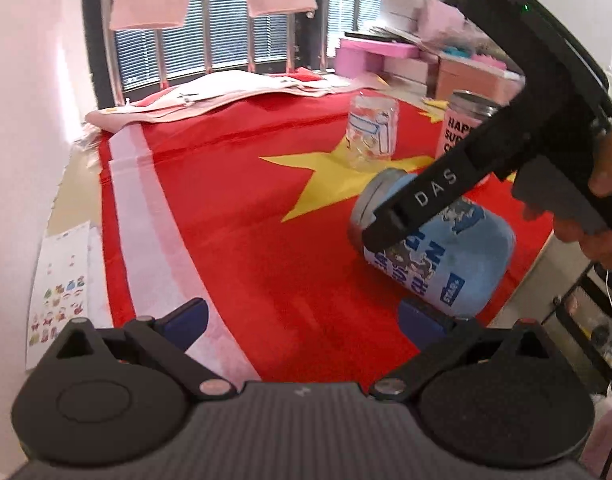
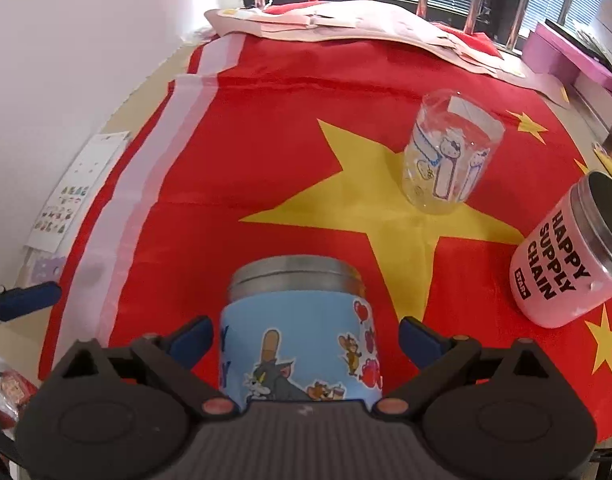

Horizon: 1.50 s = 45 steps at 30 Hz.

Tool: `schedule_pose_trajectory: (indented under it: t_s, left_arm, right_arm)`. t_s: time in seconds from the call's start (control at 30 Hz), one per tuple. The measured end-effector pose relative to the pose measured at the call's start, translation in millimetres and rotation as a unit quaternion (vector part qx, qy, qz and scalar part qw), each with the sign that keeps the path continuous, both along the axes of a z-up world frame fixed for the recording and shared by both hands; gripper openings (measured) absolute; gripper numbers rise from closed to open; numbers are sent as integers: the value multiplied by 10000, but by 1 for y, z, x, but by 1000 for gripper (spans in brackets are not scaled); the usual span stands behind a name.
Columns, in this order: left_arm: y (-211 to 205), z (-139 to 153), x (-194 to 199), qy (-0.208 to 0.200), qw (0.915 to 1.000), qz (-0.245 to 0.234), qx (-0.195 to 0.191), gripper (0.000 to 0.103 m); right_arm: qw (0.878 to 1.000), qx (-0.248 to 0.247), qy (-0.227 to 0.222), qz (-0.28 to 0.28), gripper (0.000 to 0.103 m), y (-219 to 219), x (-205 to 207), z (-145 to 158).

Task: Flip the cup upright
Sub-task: 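Rotate the held blue cup with the right tool until its opening faces up, then lower the upright blue cup onto the flag and open the right tool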

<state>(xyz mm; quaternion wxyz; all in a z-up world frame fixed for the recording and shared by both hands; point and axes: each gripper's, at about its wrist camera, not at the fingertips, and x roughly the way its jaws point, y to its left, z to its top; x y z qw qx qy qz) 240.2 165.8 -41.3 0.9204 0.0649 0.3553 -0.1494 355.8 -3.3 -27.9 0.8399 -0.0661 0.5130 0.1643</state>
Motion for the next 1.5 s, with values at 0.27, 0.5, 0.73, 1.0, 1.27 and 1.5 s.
schedule_pose_trajectory:
  t_s: [0.27, 0.5, 0.73, 1.0, 1.27, 1.5]
  left_arm:
    - [1, -9, 7, 92, 9996, -258, 99, 103]
    - [1, -13, 7, 128, 9994, -310, 132, 103]
    - [1, -7, 1, 117, 9992, -370, -85, 103]
    - [7, 17, -10, -135, 9992, -161, -342, 103]
    - [13, 31, -2, -346, 9986, 301, -280, 103]
    - [19, 24, 12, -247, 9974, 653, -153, 103]
  right_arm:
    - [9998, -174, 36, 53, 96, 6, 4, -7]
    - [9992, 178, 102, 333, 83, -3, 1, -8]
    - [9929, 787, -724, 519, 83, -35, -40, 13]
    - [9649, 1530, -2028, 668, 83, -49, -82, 40]
    - [9022, 2098, -3669, 855, 83, -41, -79, 27]
    - [8877, 2140, -3972, 919, 83, -23, -38, -5]
